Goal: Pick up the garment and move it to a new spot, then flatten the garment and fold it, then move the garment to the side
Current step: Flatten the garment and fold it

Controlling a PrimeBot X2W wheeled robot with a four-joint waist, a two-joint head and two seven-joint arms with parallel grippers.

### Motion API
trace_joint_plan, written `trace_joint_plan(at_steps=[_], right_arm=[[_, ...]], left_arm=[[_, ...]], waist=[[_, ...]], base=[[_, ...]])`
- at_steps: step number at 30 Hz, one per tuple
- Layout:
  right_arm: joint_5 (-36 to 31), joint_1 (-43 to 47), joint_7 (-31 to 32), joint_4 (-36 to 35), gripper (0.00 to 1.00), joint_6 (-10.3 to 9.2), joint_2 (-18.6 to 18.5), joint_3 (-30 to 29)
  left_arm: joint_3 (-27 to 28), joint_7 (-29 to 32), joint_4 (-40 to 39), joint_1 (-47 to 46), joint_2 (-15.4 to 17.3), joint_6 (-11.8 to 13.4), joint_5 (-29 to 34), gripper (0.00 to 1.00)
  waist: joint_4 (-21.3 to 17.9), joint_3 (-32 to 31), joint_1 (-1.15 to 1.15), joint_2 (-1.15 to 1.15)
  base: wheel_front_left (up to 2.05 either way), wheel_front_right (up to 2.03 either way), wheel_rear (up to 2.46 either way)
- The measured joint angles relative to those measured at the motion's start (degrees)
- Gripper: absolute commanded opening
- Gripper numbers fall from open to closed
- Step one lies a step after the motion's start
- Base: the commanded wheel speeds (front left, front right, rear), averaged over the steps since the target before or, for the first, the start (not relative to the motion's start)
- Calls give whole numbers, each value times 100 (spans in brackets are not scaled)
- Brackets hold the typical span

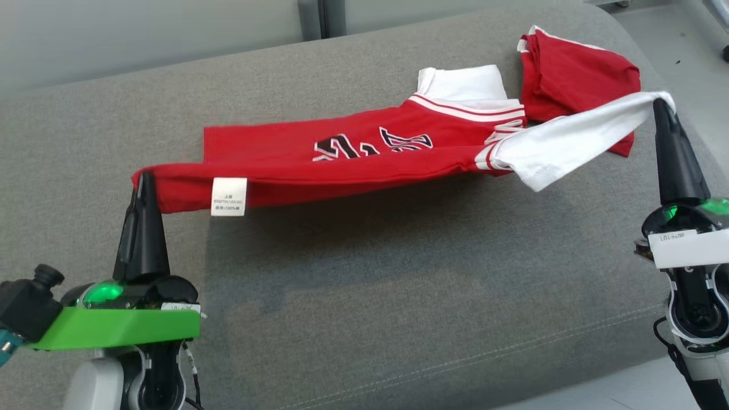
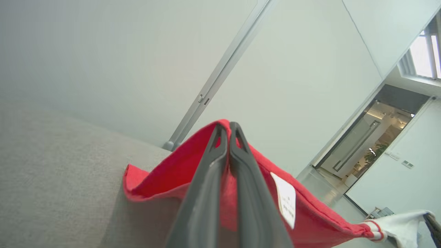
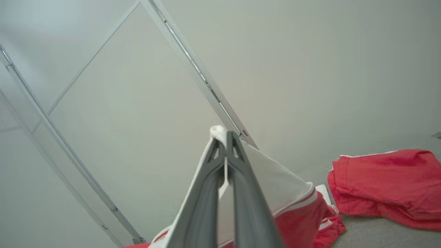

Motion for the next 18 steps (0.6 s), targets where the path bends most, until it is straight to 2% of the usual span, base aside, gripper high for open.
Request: trace_joint_plan(at_steps=[4, 8, 11, 14, 18], right_arm=[[194, -20, -1, -860, 0, -1, -103, -7], [450, -110, -1, -1748, 0, -1, -189, -309], [577, -123, -8, -2067, 0, 0, -264, -455], [735, -88, 1, -2176, 0, 0, -387, -514], [1016, 140, 453, -1746, 0, -80, -445, -289]], left_arm=[[-23, -51, -846, -100, 2, -256, 0, 0], [-56, -51, -1809, -411, 215, -270, 170, 0], [-80, -41, -2174, -586, 358, -290, 310, 0], [-178, 229, -2418, -656, 460, -278, 361, 0], [-290, 812, -2051, -648, 526, -12, 247, 0]], waist=[[-36, -159, 0, 0], [-86, -290, 0, 0], [-107, -329, 0, 0], [-124, -329, 0, 0], [-112, -210, 0, 0]], base=[[0, 0, 0], [0, 0, 0], [0, 0, 0], [0, 0, 0], [0, 0, 0]])
